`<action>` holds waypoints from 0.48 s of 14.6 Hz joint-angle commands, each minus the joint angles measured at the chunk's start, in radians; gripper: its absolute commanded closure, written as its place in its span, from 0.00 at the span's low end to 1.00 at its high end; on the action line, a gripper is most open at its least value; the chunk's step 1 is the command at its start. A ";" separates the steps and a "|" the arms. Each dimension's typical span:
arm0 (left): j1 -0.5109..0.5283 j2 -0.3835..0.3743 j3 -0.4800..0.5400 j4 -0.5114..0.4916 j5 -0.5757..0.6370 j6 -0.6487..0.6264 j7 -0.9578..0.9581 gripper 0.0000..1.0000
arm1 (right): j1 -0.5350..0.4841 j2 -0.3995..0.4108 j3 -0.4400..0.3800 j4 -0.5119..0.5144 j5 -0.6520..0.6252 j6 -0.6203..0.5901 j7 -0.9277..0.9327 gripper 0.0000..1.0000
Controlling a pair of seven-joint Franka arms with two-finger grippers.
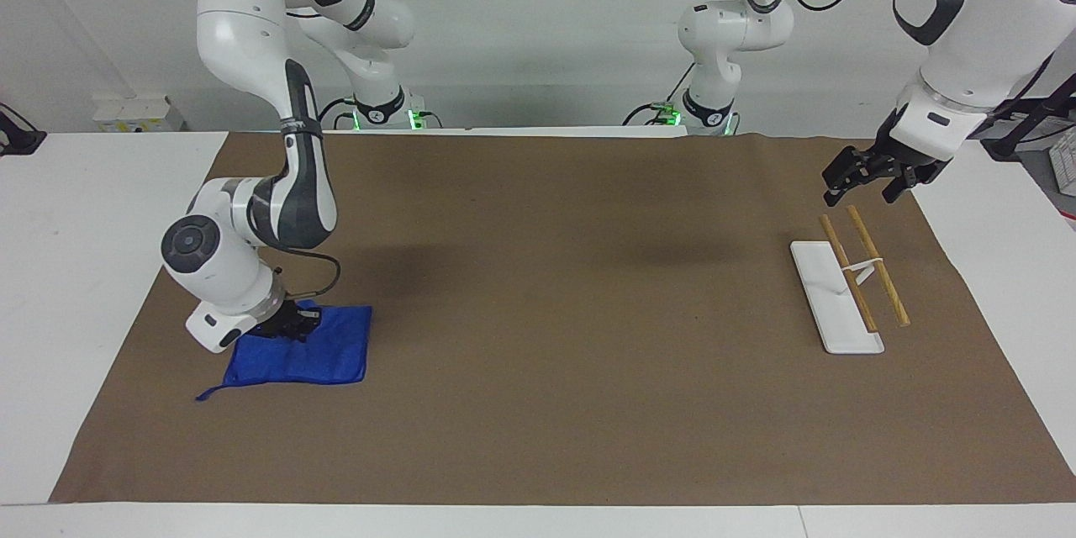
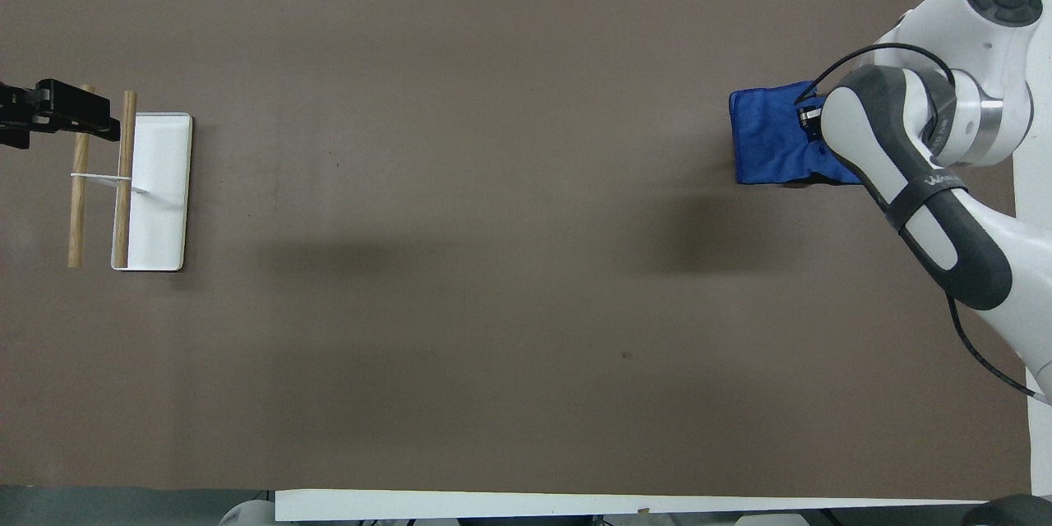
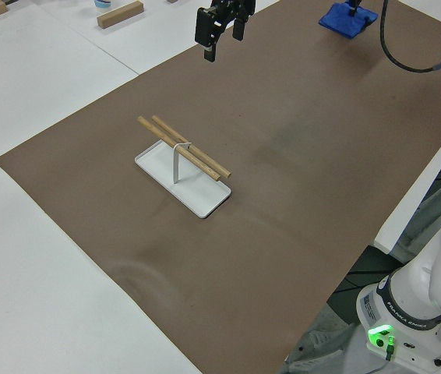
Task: Right arm passes towel to left arm to hang
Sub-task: 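Reach the right gripper to the blue towel and grasp its edge, then lift the towel with the right gripper toward the table center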
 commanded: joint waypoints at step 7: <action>-0.026 -0.015 0.022 -0.022 0.001 0.019 -0.060 0.00 | 0.200 -0.030 0.007 0.176 0.551 -0.163 0.579 1.00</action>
